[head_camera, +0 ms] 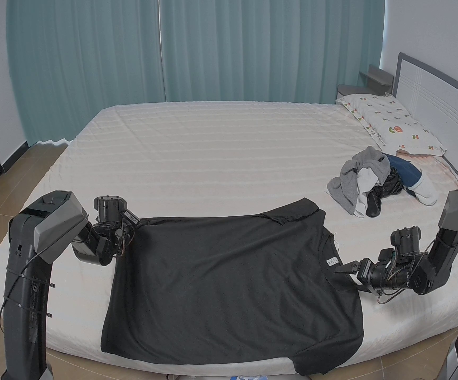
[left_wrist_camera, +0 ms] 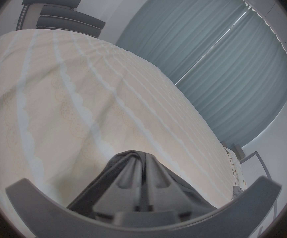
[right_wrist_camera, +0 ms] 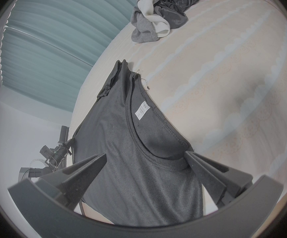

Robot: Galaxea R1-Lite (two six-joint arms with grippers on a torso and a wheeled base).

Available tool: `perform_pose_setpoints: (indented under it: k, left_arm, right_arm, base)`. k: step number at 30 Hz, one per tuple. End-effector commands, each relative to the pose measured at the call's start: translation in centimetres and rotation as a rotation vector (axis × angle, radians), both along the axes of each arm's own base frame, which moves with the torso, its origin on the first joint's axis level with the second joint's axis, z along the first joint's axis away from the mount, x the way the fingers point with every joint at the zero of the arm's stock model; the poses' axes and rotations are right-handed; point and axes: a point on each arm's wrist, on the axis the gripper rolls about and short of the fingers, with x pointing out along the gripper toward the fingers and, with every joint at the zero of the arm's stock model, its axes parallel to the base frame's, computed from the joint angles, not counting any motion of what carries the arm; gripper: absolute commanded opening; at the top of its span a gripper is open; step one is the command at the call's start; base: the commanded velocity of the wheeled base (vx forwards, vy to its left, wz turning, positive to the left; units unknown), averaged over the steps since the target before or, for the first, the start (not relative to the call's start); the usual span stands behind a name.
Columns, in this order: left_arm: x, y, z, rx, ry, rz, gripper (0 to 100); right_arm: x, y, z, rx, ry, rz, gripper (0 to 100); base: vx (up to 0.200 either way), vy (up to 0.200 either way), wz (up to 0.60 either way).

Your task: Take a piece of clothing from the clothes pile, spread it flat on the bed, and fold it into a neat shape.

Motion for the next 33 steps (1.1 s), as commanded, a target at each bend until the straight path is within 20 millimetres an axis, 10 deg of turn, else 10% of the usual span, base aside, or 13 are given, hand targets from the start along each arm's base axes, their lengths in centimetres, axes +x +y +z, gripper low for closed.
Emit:
perform_pose_setpoints:
  k: [1, 22, 33]
  left_arm:
    - [0.0, 0.0, -0.1, -0.003, 0.001, 0.000, 100]
    - [0.5, 1.9, 2.7, -0.113, -0.083, 0.087, 100]
    - [-1.8, -1.2, 2.6, -0.123, -0.008, 0.000, 100]
  right_arm:
    - [0.0, 0.0, 0.0, 0.000, -0.001, 0.001, 100]
    - [-0.1, 0.1, -0.1, -0.003, 0.000, 0.006, 100]
    - [-0.1, 0.1, -0.1, -0.005, 0.001, 0.008, 100]
  base:
    - [0.000, 0.000, 0.00]
    - [0.000, 0.000, 0.00]
    - [0.000, 0.000, 0.00]
